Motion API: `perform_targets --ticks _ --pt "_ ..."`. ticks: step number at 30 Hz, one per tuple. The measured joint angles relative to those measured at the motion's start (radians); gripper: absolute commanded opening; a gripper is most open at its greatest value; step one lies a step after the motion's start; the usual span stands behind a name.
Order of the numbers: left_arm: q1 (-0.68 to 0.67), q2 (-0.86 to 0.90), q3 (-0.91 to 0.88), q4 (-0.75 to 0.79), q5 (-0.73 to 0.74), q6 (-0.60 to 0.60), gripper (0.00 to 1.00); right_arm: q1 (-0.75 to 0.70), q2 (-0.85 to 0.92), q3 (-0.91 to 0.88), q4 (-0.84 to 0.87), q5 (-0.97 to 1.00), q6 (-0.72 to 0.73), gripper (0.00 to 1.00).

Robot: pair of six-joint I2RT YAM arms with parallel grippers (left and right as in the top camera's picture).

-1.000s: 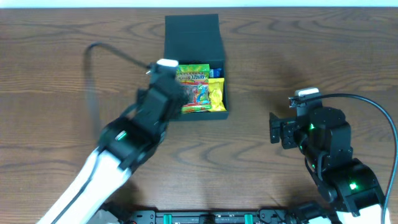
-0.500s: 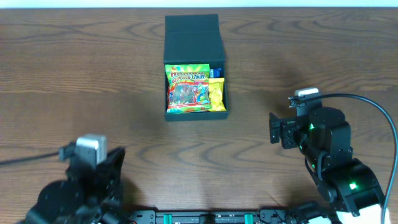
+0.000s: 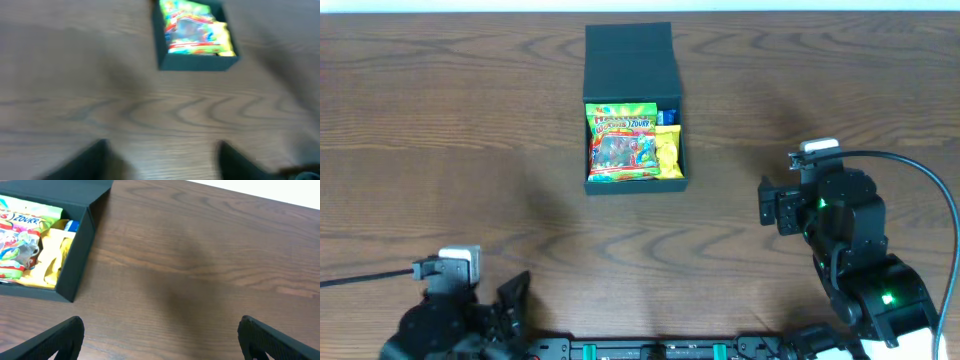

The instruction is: Pack container

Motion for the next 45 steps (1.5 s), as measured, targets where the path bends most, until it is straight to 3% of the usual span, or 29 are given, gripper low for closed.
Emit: perform_targets --ticks 6,12,19,23,29,31,36,40,45 --pt "0.001 0.0 -0.055 0.003 -0.151 -0.082 0.95 0.0 0.0 0.0 0.04 -0.033 0.018 0.99" --pt "0.001 0.0 -0.056 0.006 -0.359 -0.145 0.95 0.0 0.0 0.0 0.115 -0.182 0.24 0.99" --pt "0.001 0.0 -0.056 0.006 -0.388 -0.163 0.95 0.0 0.051 0.0 0.128 -0.262 0.499 0.99" --pt "0.001 0.0 -0.056 0.005 -0.388 -0.169 0.95 0.0 0.188 0.047 0.074 -0.272 0.602 0.99" --pt "0.001 0.0 -0.059 0.006 -0.388 -0.169 0.95 0.001 0.435 0.331 -0.327 -0.235 0.519 0.99" --pt "0.001 0.0 -0.059 0.006 -0.388 -0.169 0.95 0.001 0.488 0.4 -0.409 -0.216 0.452 0.82" --pt "0.001 0.0 -0.059 0.006 -0.388 -0.169 0.95 0.002 0.54 0.432 -0.426 -0.245 0.27 0.68" --pt "0.001 0.0 -0.059 0.006 -0.388 -0.169 0.95 0.021 0.554 0.431 -0.394 -0.269 0.171 0.71" --pt "0.001 0.0 -0.059 0.006 -0.388 -0.169 0.95 0.067 0.644 0.427 -0.341 -0.278 0.139 0.65"
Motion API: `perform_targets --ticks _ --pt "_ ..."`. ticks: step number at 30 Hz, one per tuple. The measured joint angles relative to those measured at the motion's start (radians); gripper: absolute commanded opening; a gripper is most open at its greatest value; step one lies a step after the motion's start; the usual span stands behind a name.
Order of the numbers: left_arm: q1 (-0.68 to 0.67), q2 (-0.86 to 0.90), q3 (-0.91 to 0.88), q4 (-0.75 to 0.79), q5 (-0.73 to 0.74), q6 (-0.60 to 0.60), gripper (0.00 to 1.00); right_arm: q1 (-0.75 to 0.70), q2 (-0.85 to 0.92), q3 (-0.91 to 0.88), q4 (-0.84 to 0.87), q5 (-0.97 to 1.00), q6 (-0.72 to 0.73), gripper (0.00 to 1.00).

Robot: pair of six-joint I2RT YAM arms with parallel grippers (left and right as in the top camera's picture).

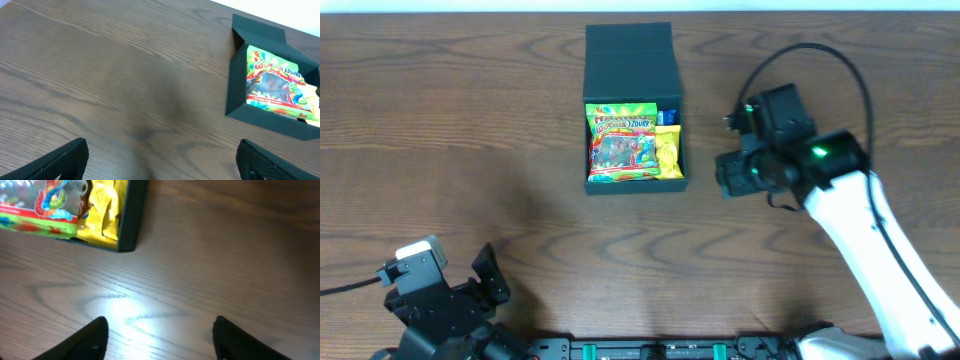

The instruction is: Pack container

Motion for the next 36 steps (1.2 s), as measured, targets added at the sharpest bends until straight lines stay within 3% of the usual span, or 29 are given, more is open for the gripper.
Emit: perform_targets --ticks 6,20,23,25,27,32,36 --pt "0.0 0.0 0.0 0.0 0.0 0.0 0.95 0.04 0.166 -0.008 0.104 0.058 0.045 0.68" --pt "0.0 0.0 0.0 0.0 0.0 0.0 0.95 0.116 0.356 -0.01 0.262 0.082 0.174 0.51" --pt "0.0 0.0 0.0 0.0 0.0 0.0 0.95 0.12 0.369 -0.01 0.266 0.082 0.182 0.41" --pt "0.0 0.0 0.0 0.0 0.0 0.0 0.95 0.124 0.371 -0.01 0.271 0.077 0.187 0.22" --pt "0.0 0.0 0.0 0.0 0.0 0.0 0.95 0.129 0.371 -0.01 0.274 0.073 0.191 0.11" --pt "0.0 0.0 0.0 0.0 0.0 0.0 0.95 0.132 0.371 -0.01 0.249 0.076 0.2 0.02" --pt "0.0 0.0 0.0 0.0 0.0 0.0 0.95 0.143 0.37 -0.004 0.175 0.093 0.206 0.01"
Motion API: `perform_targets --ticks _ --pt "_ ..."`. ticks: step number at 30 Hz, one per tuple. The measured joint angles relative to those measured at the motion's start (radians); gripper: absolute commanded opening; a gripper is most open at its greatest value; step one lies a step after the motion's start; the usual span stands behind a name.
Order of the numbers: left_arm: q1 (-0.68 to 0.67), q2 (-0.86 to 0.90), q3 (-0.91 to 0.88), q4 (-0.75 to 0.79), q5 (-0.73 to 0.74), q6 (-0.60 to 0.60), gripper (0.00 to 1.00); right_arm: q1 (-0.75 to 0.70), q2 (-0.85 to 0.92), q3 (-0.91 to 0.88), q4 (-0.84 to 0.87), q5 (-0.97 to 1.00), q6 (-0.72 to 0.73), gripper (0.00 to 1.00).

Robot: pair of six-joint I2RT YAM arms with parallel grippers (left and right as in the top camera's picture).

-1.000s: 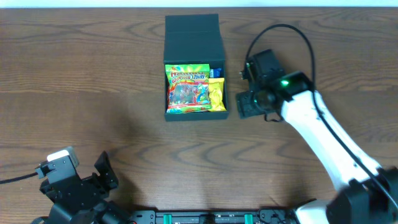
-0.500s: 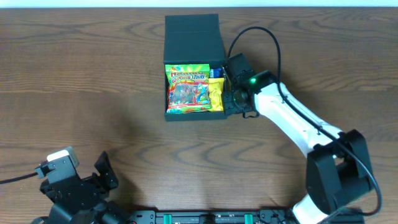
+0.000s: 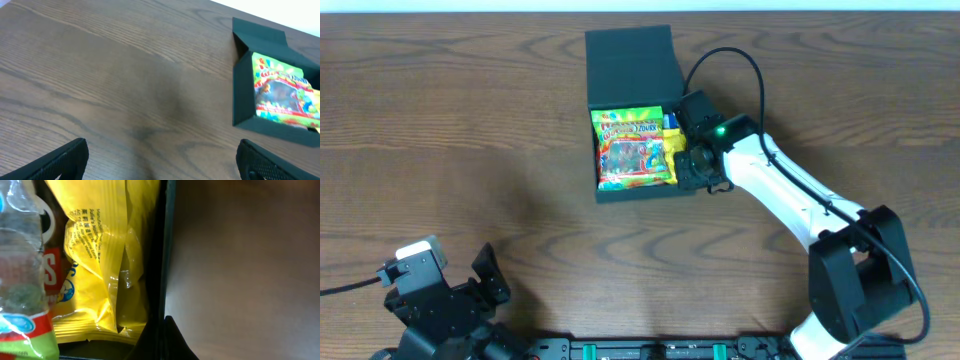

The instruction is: Pack container

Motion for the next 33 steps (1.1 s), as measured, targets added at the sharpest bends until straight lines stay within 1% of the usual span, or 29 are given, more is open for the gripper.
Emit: perform_targets --ticks 4,7,14,21,26,27,28,29,30,32,33 --pt "0.0 0.0 0.0 0.0 0.0 0.0 0.95 0.024 -0.005 0.0 -0.071 0.019 0.034 0.01" --pt "0.0 0.0 0.0 0.0 0.0 0.0 0.95 0.054 -0.021 -0.021 -0.076 0.038 0.076 0.01" --pt "0.0 0.0 0.0 0.0 0.0 0.0 0.95 0.162 -0.147 -0.174 -0.01 0.054 0.196 0.01" --pt "0.0 0.0 0.0 0.0 0.0 0.0 0.95 0.287 -0.296 -0.325 -0.017 0.038 0.312 0.01" --pt "0.0 0.0 0.0 0.0 0.0 0.0 0.95 0.33 -0.346 -0.373 -0.013 0.039 0.376 0.02" --pt "0.0 0.0 0.0 0.0 0.0 0.0 0.95 0.33 -0.348 -0.375 -0.01 0.039 0.383 0.11" --pt "0.0 0.0 0.0 0.0 0.0 0.0 0.95 0.33 -0.348 -0.377 -0.006 0.038 0.394 0.23" --pt "0.0 0.0 0.0 0.0 0.0 0.0 0.95 0.33 -0.348 -0.384 0.0 0.035 0.399 0.26" --pt "0.0 0.0 0.0 0.0 0.0 0.0 0.95 0.331 -0.342 -0.397 0.007 0.03 0.402 0.26" --pt "0.0 0.0 0.0 0.0 0.0 0.0 0.95 0.334 -0.335 -0.415 0.007 0.01 0.406 0.31" --pt "0.0 0.0 0.0 0.0 0.0 0.0 0.95 0.335 -0.336 -0.419 0.003 0.002 0.41 0.32"
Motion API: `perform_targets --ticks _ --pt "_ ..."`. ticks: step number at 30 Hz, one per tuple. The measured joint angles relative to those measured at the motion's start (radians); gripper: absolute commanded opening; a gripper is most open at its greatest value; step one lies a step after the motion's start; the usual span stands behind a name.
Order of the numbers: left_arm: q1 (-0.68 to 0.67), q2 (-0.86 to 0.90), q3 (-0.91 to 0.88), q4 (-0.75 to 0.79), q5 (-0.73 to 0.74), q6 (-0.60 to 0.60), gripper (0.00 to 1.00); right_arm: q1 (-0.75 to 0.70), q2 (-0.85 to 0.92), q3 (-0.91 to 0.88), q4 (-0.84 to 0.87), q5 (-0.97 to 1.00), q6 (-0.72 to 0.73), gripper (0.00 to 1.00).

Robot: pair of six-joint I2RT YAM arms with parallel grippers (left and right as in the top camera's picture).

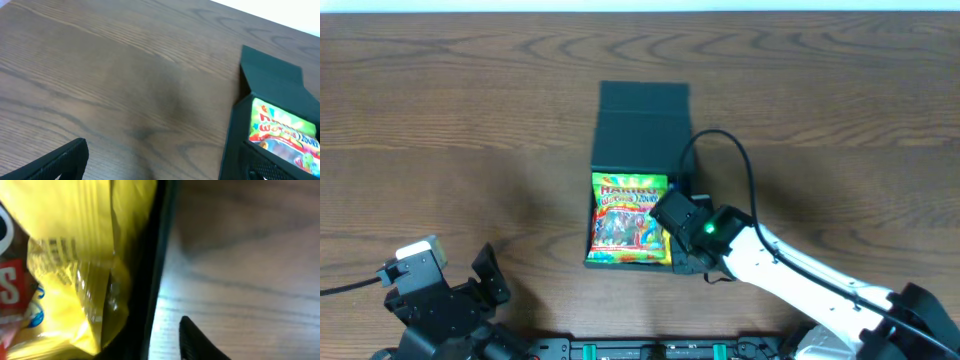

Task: Pack container
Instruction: 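Withdraw the right gripper and raise it to the box lid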

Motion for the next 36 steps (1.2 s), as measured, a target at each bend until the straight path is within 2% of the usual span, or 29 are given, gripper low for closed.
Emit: perform_targets --ticks 3,11,13,15,16,22,25,29,36 --pt "0.0 0.0 0.0 0.0 0.0 0.0 0.95 0.0 -0.026 -0.002 -0.022 -0.015 0.006 0.41" --pt "0.0 0.0 0.0 0.0 0.0 0.0 0.95 -0.031 -0.238 0.014 -0.066 -0.028 -0.001 0.37" --pt "0.0 0.0 0.0 0.0 0.0 0.0 0.95 -0.082 -0.27 0.029 -0.093 -0.021 -0.026 0.3" --pt "0.0 0.0 0.0 0.0 0.0 0.0 0.95 -0.151 -0.298 0.043 -0.1 0.001 -0.051 0.05" --pt "0.0 0.0 0.0 0.0 0.0 0.0 0.95 -0.185 -0.31 0.048 -0.093 0.011 -0.067 0.01" --pt "0.0 0.0 0.0 -0.001 0.0 0.0 0.95 -0.481 -0.386 0.063 0.038 -0.017 -0.143 0.01" --pt "0.0 0.0 0.0 0.0 0.0 0.0 0.95 -0.668 -0.391 0.066 0.085 -0.117 -0.173 0.01" --pt "0.0 0.0 0.0 0.0 0.0 0.0 0.95 -0.833 -0.355 0.068 0.163 -0.312 -0.261 0.01" --pt "0.0 0.0 0.0 0.0 0.0 0.0 0.95 -0.895 -0.166 0.069 0.205 -0.567 -0.391 0.01"
